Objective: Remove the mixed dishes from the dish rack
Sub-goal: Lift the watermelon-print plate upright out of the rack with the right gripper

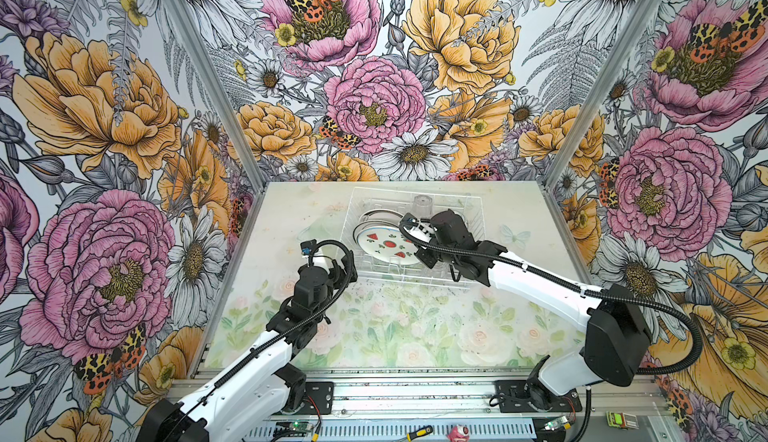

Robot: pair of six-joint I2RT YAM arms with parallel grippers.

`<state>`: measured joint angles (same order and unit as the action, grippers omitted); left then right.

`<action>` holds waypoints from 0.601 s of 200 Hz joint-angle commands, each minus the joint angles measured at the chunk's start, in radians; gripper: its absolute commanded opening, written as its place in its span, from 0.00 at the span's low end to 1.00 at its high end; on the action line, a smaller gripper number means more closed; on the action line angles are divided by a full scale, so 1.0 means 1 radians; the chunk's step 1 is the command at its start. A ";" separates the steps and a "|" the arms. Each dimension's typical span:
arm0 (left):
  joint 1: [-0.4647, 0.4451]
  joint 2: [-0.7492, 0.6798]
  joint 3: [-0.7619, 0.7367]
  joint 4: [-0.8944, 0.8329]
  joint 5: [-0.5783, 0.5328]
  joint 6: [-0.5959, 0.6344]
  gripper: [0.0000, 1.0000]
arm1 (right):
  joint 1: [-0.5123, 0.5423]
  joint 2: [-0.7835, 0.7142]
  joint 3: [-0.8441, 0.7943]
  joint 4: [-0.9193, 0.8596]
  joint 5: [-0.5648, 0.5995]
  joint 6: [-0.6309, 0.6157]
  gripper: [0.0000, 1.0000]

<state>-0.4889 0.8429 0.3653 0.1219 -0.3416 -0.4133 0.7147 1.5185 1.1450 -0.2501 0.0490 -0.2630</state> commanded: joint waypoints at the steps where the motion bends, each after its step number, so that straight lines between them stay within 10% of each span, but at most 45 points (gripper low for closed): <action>1: -0.001 0.008 -0.014 0.030 0.022 -0.006 0.99 | -0.004 -0.046 0.044 0.129 -0.018 0.104 0.15; 120: 0.003 0.008 -0.013 0.028 0.024 -0.005 0.99 | -0.006 -0.110 0.042 0.168 0.017 0.085 0.11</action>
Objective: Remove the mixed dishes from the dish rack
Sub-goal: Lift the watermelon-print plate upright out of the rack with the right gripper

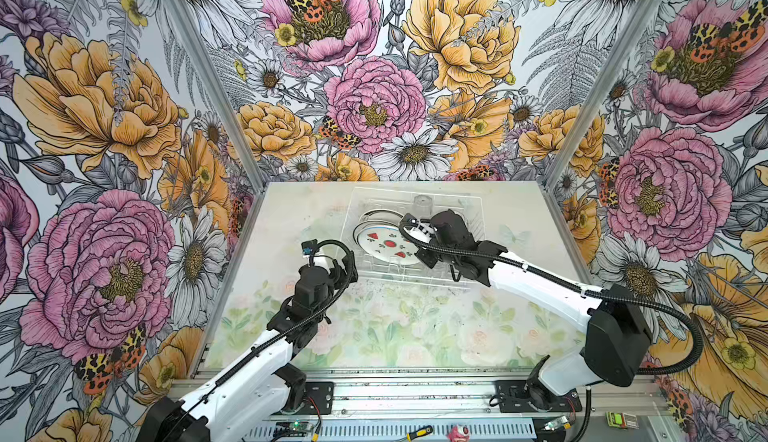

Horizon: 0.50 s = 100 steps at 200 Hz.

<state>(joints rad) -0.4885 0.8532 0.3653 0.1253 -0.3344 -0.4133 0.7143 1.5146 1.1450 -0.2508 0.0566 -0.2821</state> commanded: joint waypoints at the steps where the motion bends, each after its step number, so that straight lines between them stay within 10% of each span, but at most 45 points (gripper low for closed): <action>1: 0.002 -0.001 -0.013 0.024 0.017 -0.005 0.99 | -0.005 -0.106 0.042 0.169 0.009 0.104 0.11; 100: 0.004 -0.003 -0.014 0.023 0.020 -0.005 0.99 | -0.011 -0.162 0.024 0.230 -0.017 0.123 0.09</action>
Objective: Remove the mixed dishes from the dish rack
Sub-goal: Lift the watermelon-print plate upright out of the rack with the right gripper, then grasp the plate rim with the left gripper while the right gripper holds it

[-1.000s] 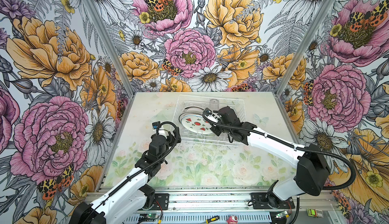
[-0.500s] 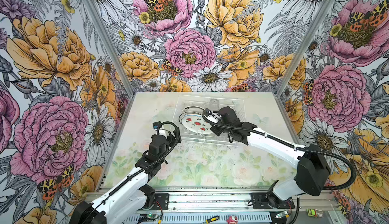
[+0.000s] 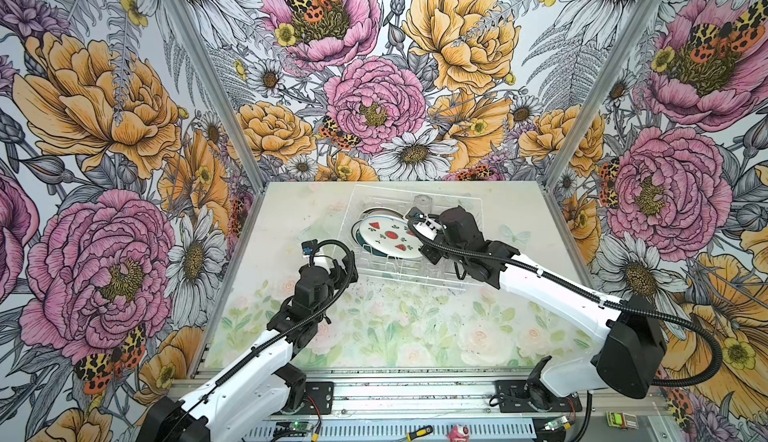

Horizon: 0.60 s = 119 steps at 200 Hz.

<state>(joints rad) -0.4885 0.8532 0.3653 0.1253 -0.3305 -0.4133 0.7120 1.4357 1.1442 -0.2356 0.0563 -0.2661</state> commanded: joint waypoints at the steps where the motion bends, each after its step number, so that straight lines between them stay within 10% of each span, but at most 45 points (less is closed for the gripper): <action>1: 0.004 -0.003 -0.014 0.023 0.016 -0.005 0.99 | -0.009 -0.083 0.024 0.215 -0.016 0.107 0.09; 119: 0.007 0.020 0.001 0.039 0.014 -0.003 0.99 | -0.038 -0.127 -0.003 0.236 -0.060 0.179 0.00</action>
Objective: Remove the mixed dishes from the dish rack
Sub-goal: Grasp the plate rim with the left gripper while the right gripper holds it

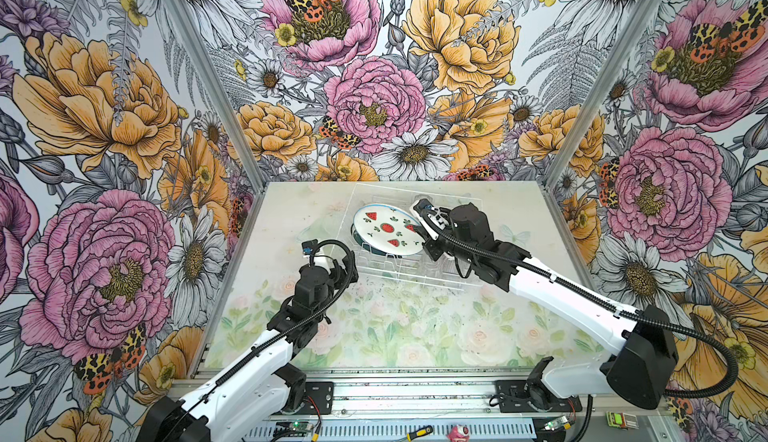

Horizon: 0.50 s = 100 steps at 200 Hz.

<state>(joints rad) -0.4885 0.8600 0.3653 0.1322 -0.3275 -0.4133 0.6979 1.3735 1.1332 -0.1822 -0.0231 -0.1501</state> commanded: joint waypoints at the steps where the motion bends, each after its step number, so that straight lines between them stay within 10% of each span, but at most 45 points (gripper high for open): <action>1: 0.007 0.014 0.002 0.032 0.011 -0.003 0.99 | -0.025 -0.066 0.007 0.182 0.019 0.064 0.00; 100: 0.012 0.110 0.115 0.011 0.066 -0.029 0.99 | -0.051 -0.131 -0.072 0.257 -0.013 0.253 0.00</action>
<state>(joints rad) -0.4858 0.9623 0.4355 0.1360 -0.3050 -0.4213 0.6674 1.3163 1.0569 -0.1368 -0.0616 -0.0124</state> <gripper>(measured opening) 0.986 0.114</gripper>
